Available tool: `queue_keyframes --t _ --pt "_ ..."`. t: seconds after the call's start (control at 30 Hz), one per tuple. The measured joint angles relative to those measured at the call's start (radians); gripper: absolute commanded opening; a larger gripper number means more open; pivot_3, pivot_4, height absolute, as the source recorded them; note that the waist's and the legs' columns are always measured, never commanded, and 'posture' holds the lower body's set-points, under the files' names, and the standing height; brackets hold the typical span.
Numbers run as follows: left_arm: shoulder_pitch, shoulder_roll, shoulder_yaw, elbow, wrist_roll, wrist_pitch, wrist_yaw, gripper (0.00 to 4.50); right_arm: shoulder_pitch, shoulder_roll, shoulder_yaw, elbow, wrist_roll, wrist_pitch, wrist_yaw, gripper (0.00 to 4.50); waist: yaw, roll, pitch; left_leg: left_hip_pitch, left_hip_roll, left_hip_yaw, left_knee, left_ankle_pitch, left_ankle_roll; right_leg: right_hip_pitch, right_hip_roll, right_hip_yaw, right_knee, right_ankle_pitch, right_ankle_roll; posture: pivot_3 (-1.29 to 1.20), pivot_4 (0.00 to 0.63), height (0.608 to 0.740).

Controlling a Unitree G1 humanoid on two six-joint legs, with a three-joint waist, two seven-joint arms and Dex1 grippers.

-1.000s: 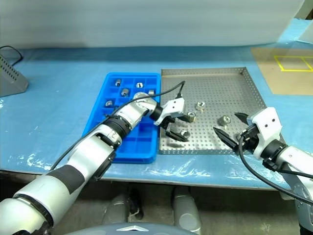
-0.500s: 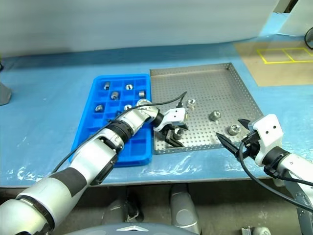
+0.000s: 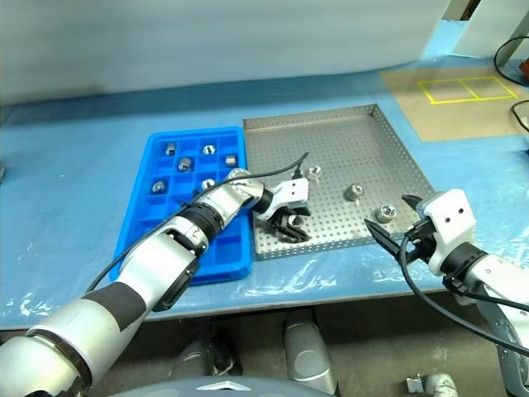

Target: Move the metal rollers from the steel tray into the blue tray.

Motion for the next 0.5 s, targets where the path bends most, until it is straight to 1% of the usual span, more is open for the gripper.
queue_keyframes --t 0.07,0.1,0.3,0.5 --pt "0.0 0.006 0.002 0.0 0.004 -0.003 -0.004 2.72 -0.004 0.0 0.003 0.004 -0.002 -0.001 0.0 4.5 -0.004 0.0 0.0 0.0 0.0 0.0 0.0 0.0 0.0 0.0 -0.001 0.0 0.0 0.0 0.0 -0.72 0.15 0.74" --pt "0.0 0.011 0.003 0.0 0.005 -0.006 -0.011 2.37 -0.006 0.0 0.003 0.006 -0.005 -0.001 0.0 4.5 -0.006 0.0 0.0 0.0 0.0 0.0 0.0 0.0 0.0 0.0 -0.001 -0.001 0.0 0.0 0.0 -0.71 0.15 0.74" --pt "0.006 0.035 -0.017 -0.014 0.035 -0.049 -0.031 2.37 -0.032 0.0 0.019 0.012 -0.011 -0.003 0.002 4.5 -0.019 0.0 0.0 0.0 0.0 -0.002 0.0 0.0 0.0 0.0 -0.001 -0.003 0.0 -0.001 0.001 -0.69 0.15 0.74" --pt "0.024 0.069 -0.019 -0.046 0.035 -0.065 -0.068 2.37 -0.047 0.0 0.043 0.043 -0.014 -0.004 0.009 4.5 -0.03 0.0 0.0 0.0 0.0 -0.002 -0.001 0.0 0.0 0.001 -0.001 -0.004 0.0 -0.001 0.001 -0.67 0.15 0.74"
